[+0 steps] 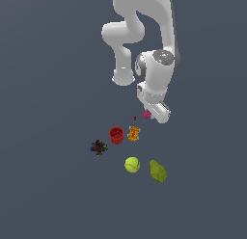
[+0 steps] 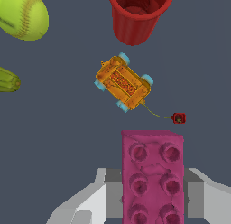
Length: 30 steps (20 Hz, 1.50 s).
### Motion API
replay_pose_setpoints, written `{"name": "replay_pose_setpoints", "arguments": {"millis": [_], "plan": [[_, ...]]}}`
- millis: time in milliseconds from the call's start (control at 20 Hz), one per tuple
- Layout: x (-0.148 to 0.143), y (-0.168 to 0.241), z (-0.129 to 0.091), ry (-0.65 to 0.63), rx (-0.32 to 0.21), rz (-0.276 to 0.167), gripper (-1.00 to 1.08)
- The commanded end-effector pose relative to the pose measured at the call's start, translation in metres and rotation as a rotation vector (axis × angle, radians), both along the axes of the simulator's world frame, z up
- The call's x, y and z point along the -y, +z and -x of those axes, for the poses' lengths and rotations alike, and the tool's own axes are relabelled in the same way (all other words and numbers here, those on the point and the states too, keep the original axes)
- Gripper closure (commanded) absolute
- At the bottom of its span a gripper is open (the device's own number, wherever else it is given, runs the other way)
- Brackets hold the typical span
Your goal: Pick up a designated object from a clutter of objects.
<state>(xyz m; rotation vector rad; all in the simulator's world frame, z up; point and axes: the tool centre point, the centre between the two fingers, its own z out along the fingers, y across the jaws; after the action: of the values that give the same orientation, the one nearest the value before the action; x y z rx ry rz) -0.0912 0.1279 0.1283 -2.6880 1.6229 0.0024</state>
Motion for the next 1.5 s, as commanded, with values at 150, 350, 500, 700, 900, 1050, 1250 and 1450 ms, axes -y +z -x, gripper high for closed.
{"name": "replay_pose_setpoints", "arguments": {"millis": [150, 350, 500, 700, 900, 1050, 1250, 1450], "plan": [[0.011, 0.048, -0.02, 0.001, -0.001, -0.002, 1.08], [0.019, 0.083, -0.035, 0.001, -0.001, -0.003, 1.08], [0.025, 0.11, -0.046, 0.001, -0.001, -0.003, 1.08], [0.034, 0.146, -0.063, 0.0, 0.0, -0.002, 1.08], [0.043, 0.182, -0.079, 0.0, 0.0, 0.0, 1.08], [0.048, 0.205, -0.091, -0.001, 0.0, 0.001, 1.08], [0.054, 0.229, -0.103, -0.001, 0.0, 0.001, 1.08], [0.058, 0.247, -0.112, -0.002, 0.0, 0.002, 1.08]]}}
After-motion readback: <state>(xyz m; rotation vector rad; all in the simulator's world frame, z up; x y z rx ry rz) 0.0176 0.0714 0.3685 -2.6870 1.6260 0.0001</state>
